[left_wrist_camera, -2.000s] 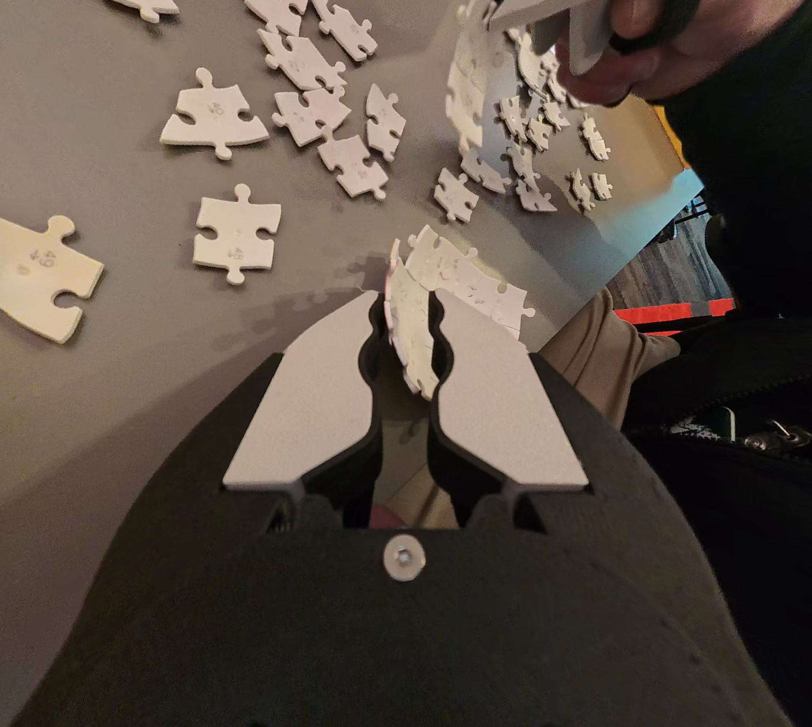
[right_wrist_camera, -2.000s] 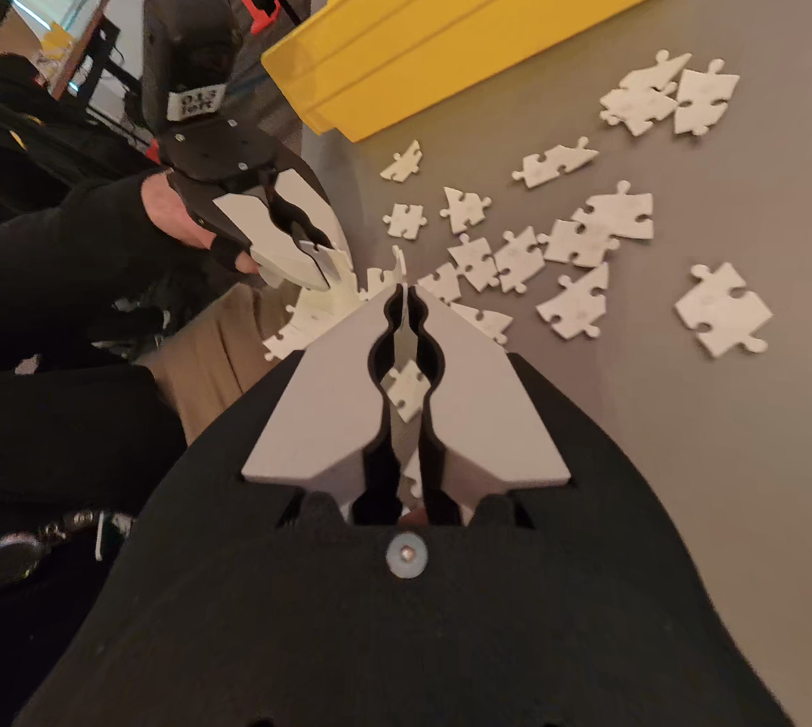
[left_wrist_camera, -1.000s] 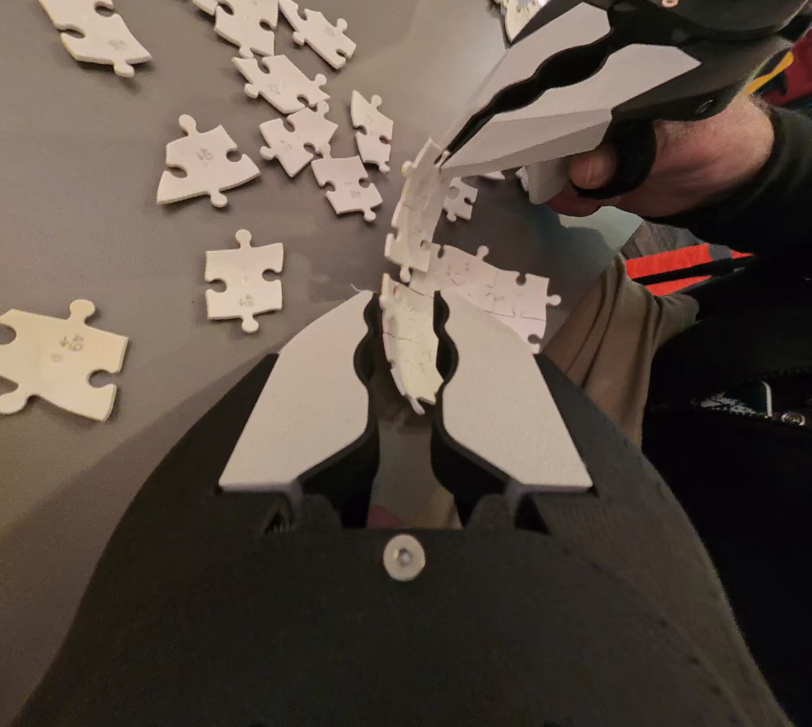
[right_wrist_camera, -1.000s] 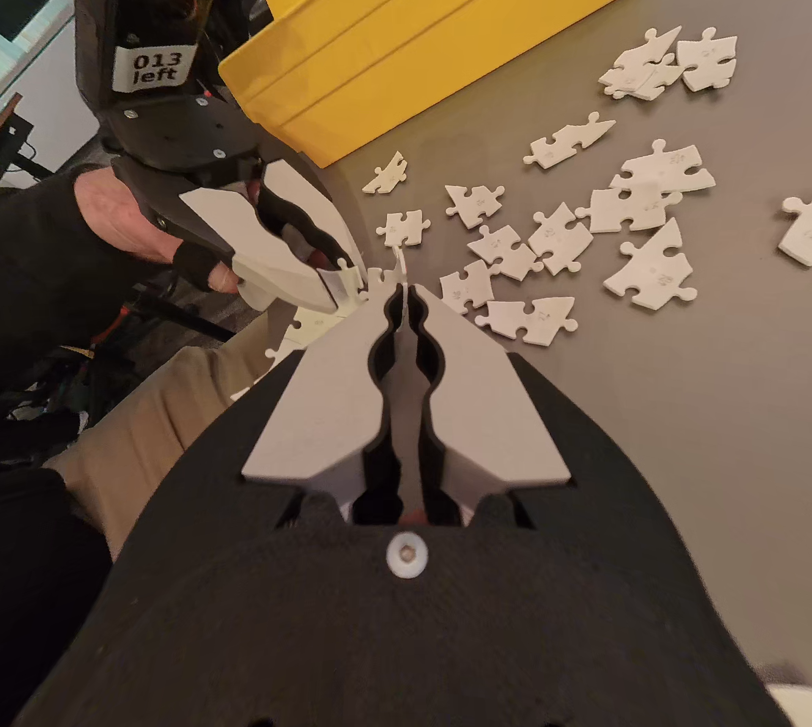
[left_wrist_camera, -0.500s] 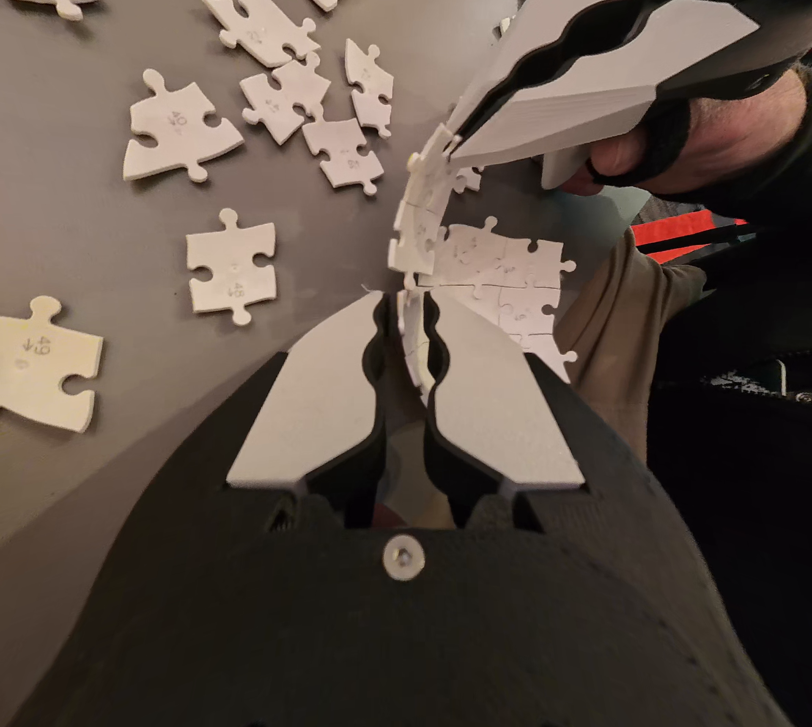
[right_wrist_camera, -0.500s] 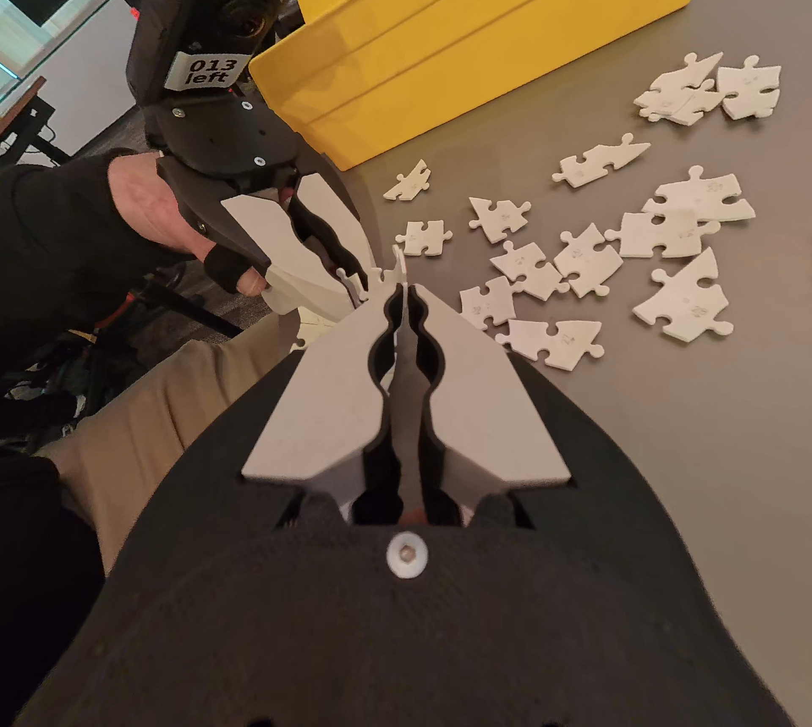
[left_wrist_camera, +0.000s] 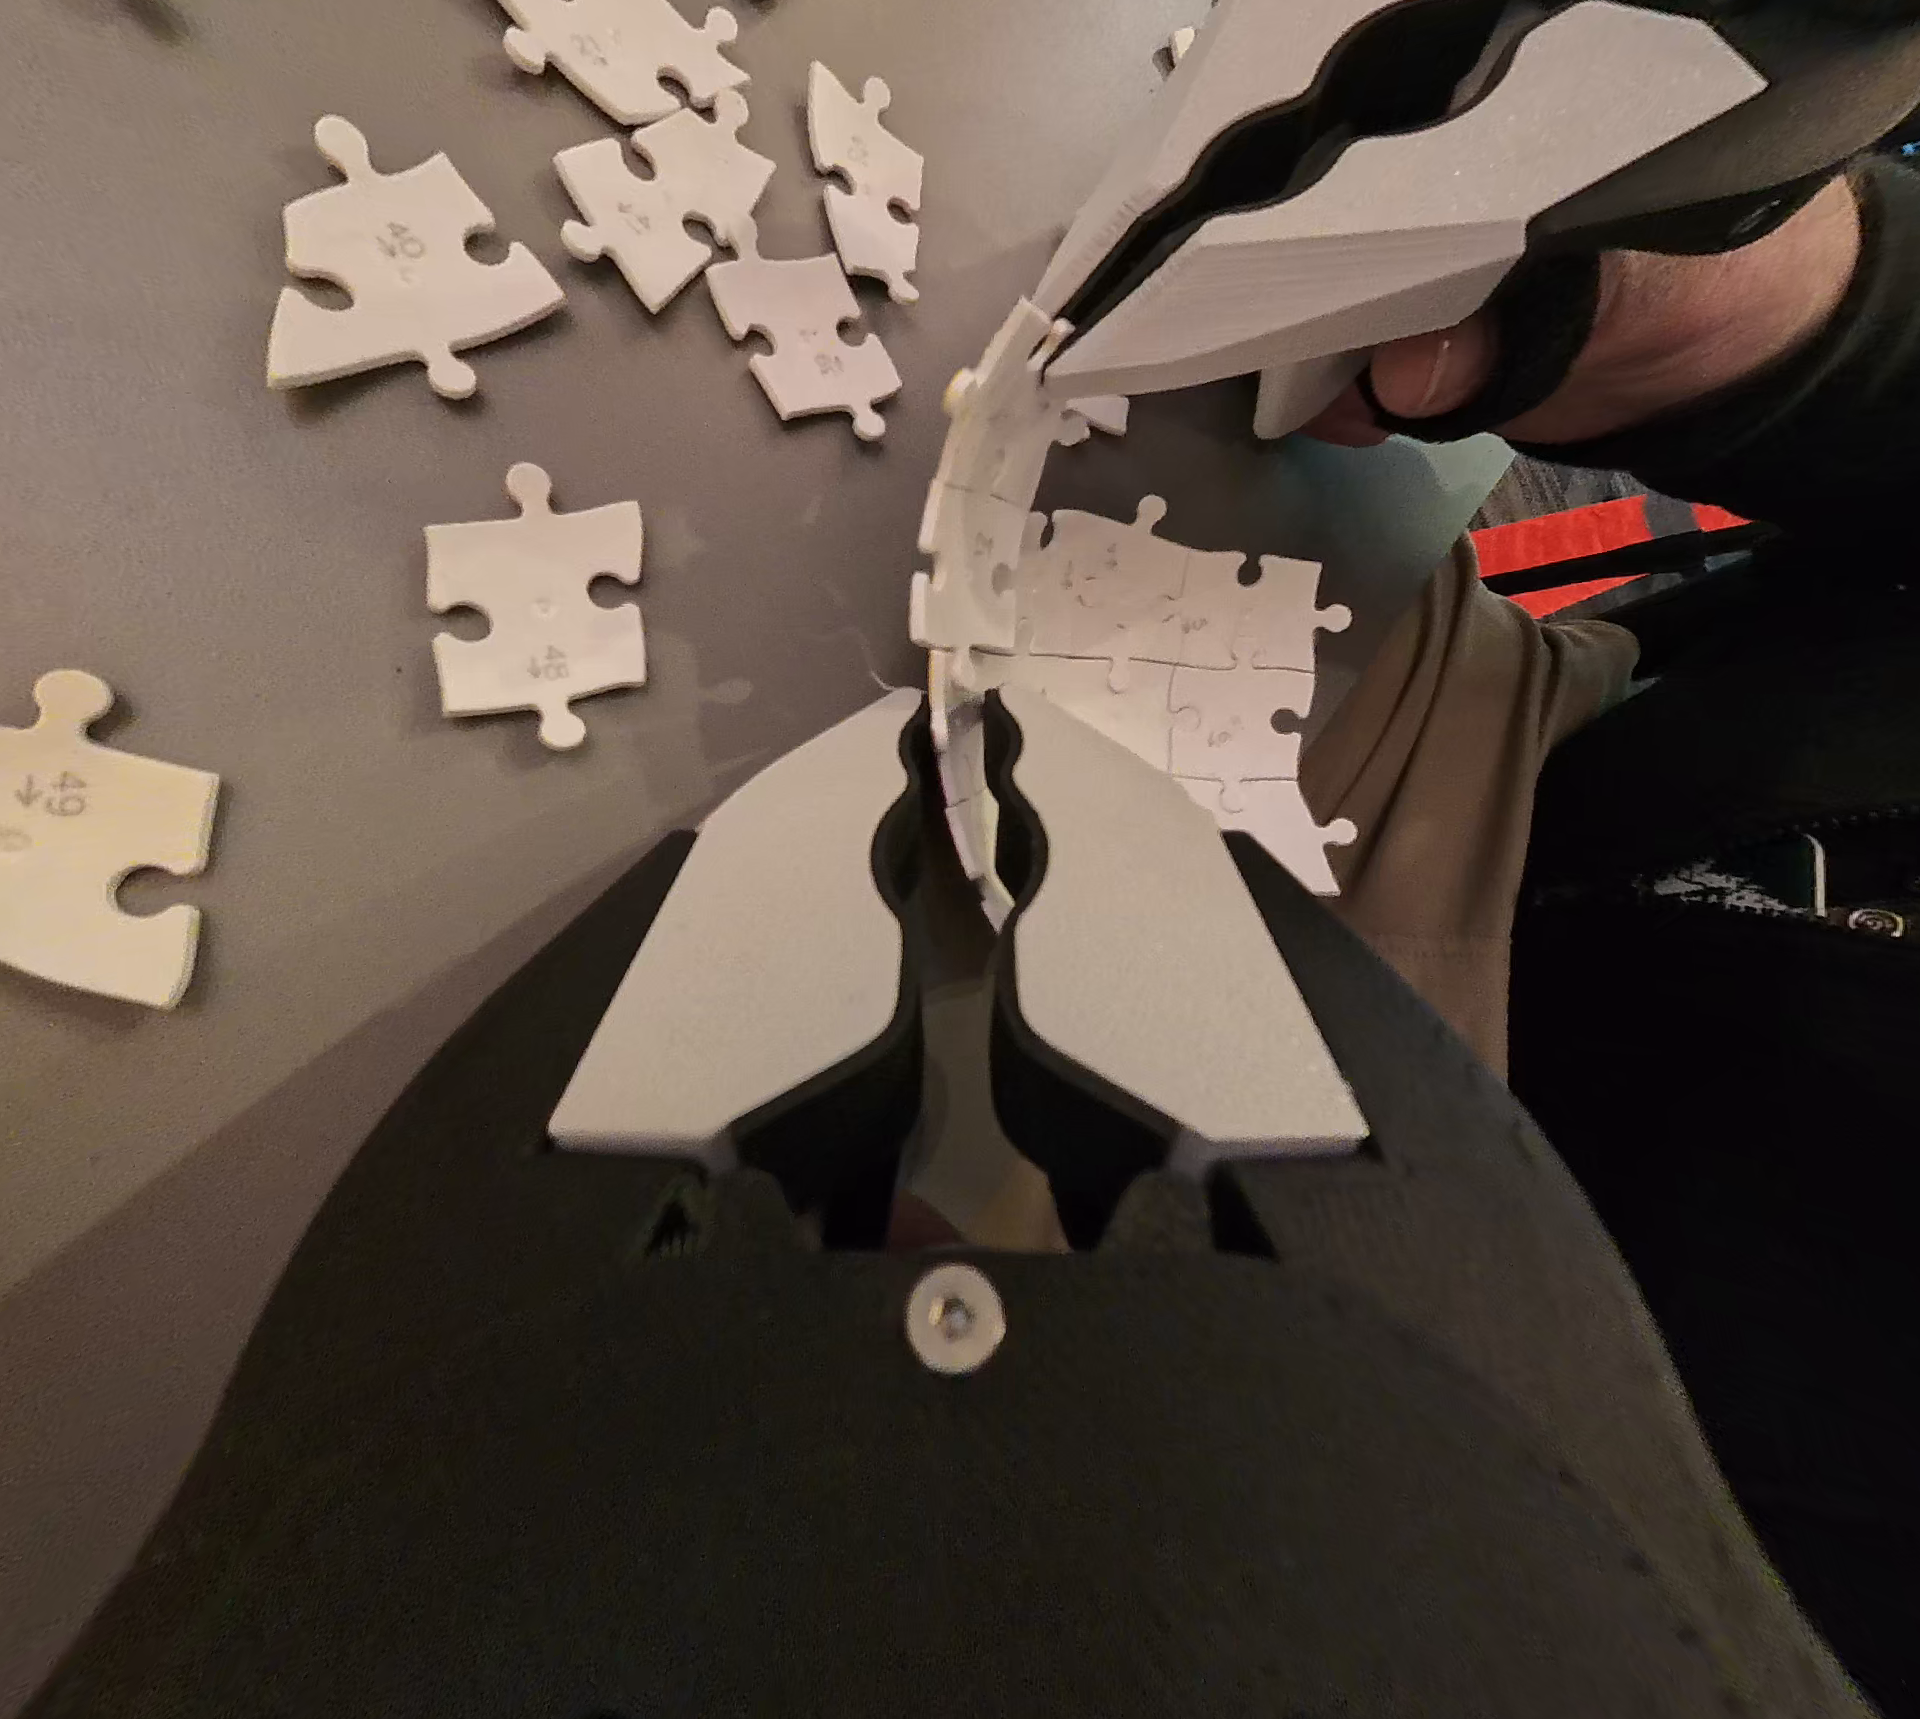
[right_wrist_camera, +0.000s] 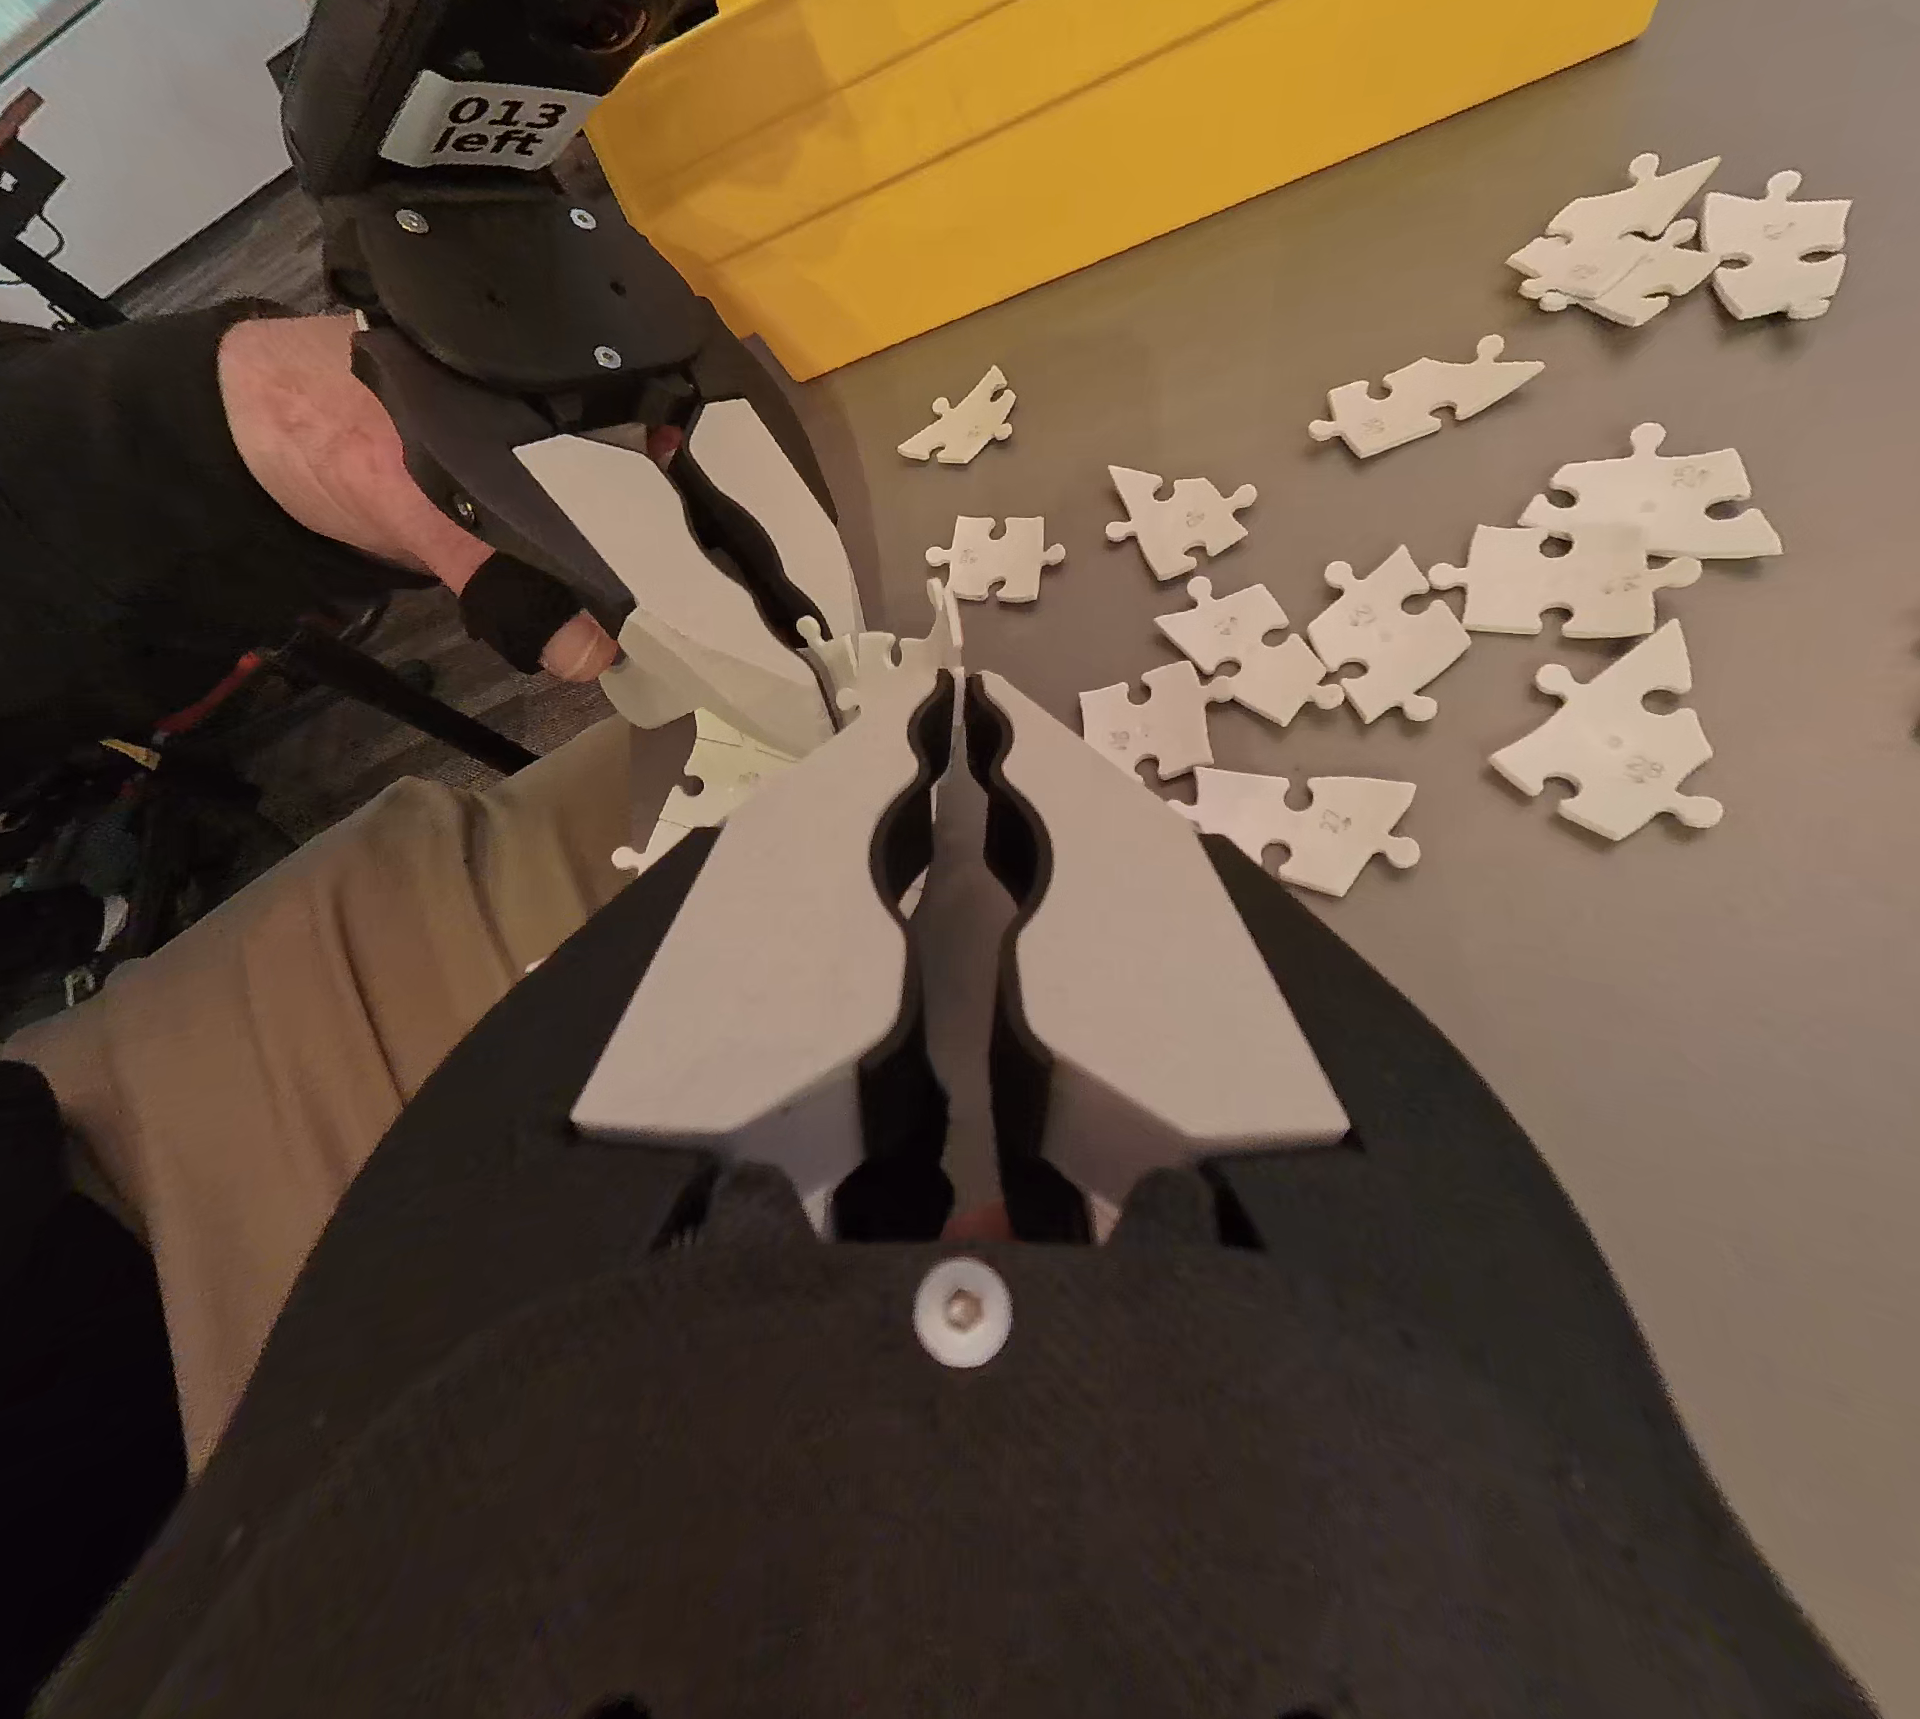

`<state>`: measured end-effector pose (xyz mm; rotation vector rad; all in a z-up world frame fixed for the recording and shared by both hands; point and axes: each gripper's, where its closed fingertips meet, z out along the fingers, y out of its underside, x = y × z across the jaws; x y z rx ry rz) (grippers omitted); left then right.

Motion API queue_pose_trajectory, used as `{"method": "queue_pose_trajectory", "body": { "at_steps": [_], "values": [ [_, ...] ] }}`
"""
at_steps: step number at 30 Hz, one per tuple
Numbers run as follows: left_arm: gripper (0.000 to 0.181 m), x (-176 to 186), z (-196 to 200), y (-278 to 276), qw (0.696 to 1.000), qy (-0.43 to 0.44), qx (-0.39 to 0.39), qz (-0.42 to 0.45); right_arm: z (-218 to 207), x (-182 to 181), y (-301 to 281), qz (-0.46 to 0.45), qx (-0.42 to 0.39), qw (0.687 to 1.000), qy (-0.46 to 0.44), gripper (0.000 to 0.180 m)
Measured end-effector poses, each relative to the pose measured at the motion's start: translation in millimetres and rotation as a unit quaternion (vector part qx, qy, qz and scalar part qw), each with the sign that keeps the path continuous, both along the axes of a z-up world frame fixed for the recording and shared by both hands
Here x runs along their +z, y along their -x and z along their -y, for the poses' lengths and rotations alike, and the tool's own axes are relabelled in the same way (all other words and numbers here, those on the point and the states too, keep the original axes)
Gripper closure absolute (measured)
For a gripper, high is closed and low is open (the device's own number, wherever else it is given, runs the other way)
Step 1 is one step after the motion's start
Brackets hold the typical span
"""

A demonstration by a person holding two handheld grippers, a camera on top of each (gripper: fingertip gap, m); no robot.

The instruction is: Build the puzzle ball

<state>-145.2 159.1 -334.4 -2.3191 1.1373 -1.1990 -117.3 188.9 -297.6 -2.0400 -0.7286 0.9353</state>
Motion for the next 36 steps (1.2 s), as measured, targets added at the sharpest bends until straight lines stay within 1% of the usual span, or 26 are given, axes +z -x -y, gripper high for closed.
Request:
{"method": "queue_pose_trajectory", "body": {
  "at_steps": [1,10,17,25,28,29,33,36],
  "values": [
    [0.173,0.5,-0.9,-0.1,1.0,0.001,0.004,0.002,-0.3,0.3,-0.1,0.001,-0.001,1.0,-0.003,0.179],
    [0.177,3.9,-8.0,-0.3,0.999,0.023,0.033,0.022,-2.7,1.4,-1.4,0.009,-0.01,1.0,-0.026,0.179],
    [0.177,4.2,-8.4,0.1,0.999,0.026,0.034,0.025,-2.8,2.0,-0.3,0.021,-0.003,0.999,-0.044,0.179],
    [0.178,5.7,-8.6,-0.3,0.999,0.027,0.033,0.031,0.2,-5.1,3.2,0.045,0.025,0.998,-0.031,0.164],
    [0.18,5.8,-9.1,-0.3,0.999,0.026,0.035,0.031,1.5,-4.4,5.2,0.051,0.05,0.997,-0.026,0.169],
    [0.18,6.0,-9.1,-0.3,0.999,0.026,0.034,0.032,3.8,-5.5,7.0,0.053,0.063,0.996,-0.019,0.169],
    [0.178,6.3,-9.0,-0.5,0.999,0.024,0.033,0.033,4.6,-8.5,11.4,0.07,0.094,0.993,-0.02,0.178],
    [0.177,5.7,-9.0,-0.2,0.999,0.024,0.033,0.03,2.4,-7.2,13.6,0.076,0.111,0.991,-0.027,0.178]
  ]
}}
